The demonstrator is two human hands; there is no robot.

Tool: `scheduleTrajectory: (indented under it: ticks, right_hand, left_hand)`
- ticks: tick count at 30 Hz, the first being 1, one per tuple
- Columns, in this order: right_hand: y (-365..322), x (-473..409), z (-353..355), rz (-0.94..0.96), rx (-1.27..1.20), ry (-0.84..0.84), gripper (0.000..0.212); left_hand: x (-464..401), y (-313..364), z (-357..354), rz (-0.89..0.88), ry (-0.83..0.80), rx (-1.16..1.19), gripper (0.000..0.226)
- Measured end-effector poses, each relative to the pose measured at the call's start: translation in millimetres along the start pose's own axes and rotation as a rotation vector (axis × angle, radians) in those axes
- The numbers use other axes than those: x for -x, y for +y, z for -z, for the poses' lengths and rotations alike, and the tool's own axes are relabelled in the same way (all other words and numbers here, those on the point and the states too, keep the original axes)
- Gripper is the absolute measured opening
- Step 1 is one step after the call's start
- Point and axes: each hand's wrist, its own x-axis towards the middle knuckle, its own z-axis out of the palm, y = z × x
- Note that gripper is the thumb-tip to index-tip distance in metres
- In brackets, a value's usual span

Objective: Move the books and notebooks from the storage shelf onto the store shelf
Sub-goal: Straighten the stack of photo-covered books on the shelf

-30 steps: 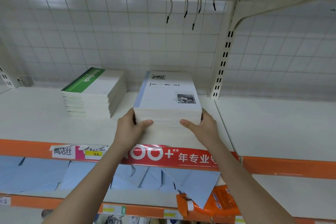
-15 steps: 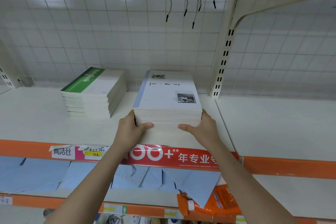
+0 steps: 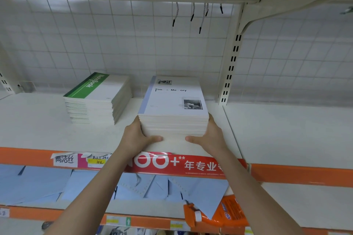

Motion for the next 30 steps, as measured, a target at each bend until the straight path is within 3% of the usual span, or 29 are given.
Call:
scheduleTrajectory:
  ticks: [6,10,13,17,20,25,30]
  right_hand:
    - [6,-5,0,0.025,0.044,0.007,0.073]
    - [7,-6,0,0.025,0.036,0.005,0.072]
    - [7,-5,-1,0.022,0.029,0.004,0.082]
    - [8,-6,-2,0.002,-0.125,0.020,0.121]
    - [7,-5,-1,0.031,-0.287,0.046,0.120]
    - [6,-5,-4,0.156,-0.262,0.041,0.073]
    - [8,-7,-5,0.167,-0.173,0.075,0.068]
  left_hand:
    - [-2,1,-6,0.006,0.079,-0.072,0.048]
    - [-1,1,-6,0.001,0.082,-0.069,0.051]
    - [0,0,-3,-0.020,0.072,-0.055,0.069]
    - [7,5,1,-0.069,0.067,0.183,0.108]
    - [9,4,0,-0.121,0.116,0.285,0.091]
    - [3,-7,-2,-0.149,0.201,0.154,0.053]
    - [-4,-12,-5,-0.162,0.235,0.144,0.047]
